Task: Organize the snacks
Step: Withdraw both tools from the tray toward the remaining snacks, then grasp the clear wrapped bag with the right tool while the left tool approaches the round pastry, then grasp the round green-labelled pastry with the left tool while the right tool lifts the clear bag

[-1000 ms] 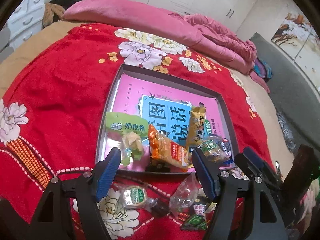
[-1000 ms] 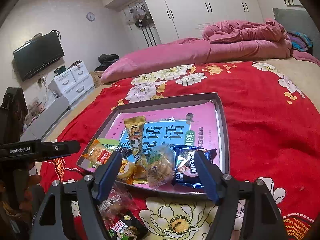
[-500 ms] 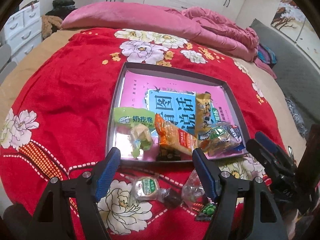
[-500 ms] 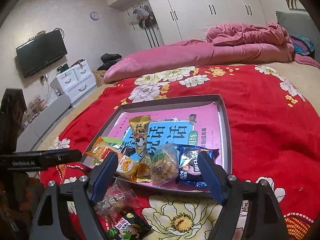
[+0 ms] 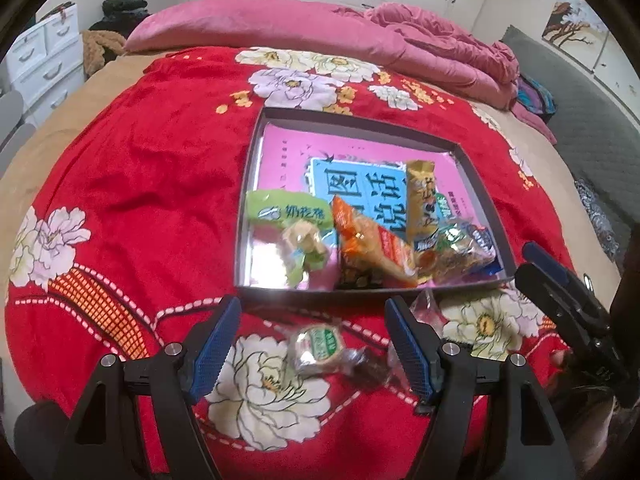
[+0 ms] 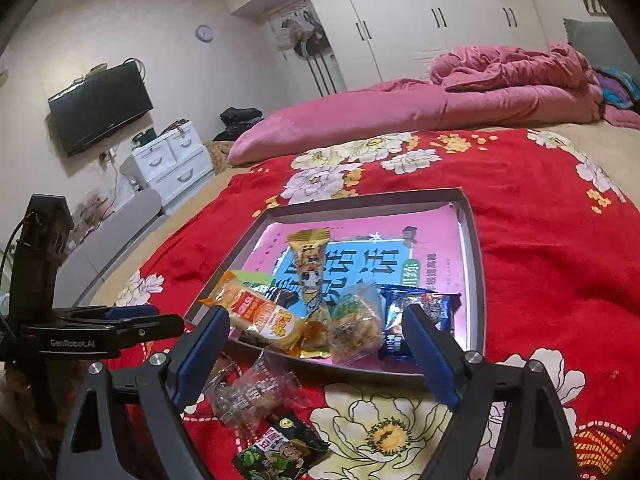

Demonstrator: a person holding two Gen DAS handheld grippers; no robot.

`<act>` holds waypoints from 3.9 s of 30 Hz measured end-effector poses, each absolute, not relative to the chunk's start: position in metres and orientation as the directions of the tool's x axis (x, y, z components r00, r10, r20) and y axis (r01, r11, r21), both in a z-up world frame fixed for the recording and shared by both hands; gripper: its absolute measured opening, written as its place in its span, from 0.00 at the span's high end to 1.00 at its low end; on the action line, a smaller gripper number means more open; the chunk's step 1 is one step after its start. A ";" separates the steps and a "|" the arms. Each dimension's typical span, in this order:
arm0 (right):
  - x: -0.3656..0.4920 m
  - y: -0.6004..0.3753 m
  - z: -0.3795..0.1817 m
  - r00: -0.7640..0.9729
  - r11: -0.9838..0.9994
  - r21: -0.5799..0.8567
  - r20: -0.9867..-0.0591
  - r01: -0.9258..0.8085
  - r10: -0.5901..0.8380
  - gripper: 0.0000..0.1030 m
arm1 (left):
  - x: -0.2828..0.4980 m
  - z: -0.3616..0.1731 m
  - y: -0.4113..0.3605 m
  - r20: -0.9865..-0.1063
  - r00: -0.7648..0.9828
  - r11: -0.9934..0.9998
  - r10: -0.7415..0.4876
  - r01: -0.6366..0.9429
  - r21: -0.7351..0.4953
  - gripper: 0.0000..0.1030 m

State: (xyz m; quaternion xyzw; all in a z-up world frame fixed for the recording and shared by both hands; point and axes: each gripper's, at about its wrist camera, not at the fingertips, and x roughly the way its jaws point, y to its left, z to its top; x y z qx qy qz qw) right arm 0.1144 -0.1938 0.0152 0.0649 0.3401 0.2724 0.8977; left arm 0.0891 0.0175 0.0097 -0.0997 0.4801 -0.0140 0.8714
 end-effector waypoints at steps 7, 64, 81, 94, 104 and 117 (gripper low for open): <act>0.105 -0.186 0.013 0.597 0.831 0.290 -0.588 -0.474 0.546 0.14 | 0.079 -0.003 0.020 -0.857 0.504 0.983 -0.109 -0.075 -0.169 0.27; 0.096 -0.118 -0.053 0.472 0.795 0.045 -0.784 -0.605 0.403 0.10 | 0.080 -0.044 0.014 -0.898 0.414 0.975 -0.150 -0.087 -0.203 0.27; 0.106 -0.117 -0.065 0.461 0.812 0.018 -0.816 -0.584 0.350 0.29 | 0.093 -0.052 0.012 -0.896 0.402 0.957 -0.189 -0.128 -0.259 0.26; 0.104 -0.118 -0.057 0.437 0.789 0.099 -0.787 -0.607 0.435 0.50 | 0.097 -0.059 0.025 -0.897 0.390 0.934 -0.209 -0.192 -0.301 0.45; 0.104 -0.120 -0.051 0.439 0.782 0.123 -0.769 -0.611 0.464 0.61 | 0.099 -0.061 0.025 -0.897 0.394 0.937 -0.201 -0.191 -0.294 0.57; 0.105 -0.143 -0.020 0.485 0.785 0.219 -0.681 -0.579 0.548 0.61 | 0.078 -0.036 0.028 -0.868 0.456 0.947 -0.198 -0.139 -0.289 0.60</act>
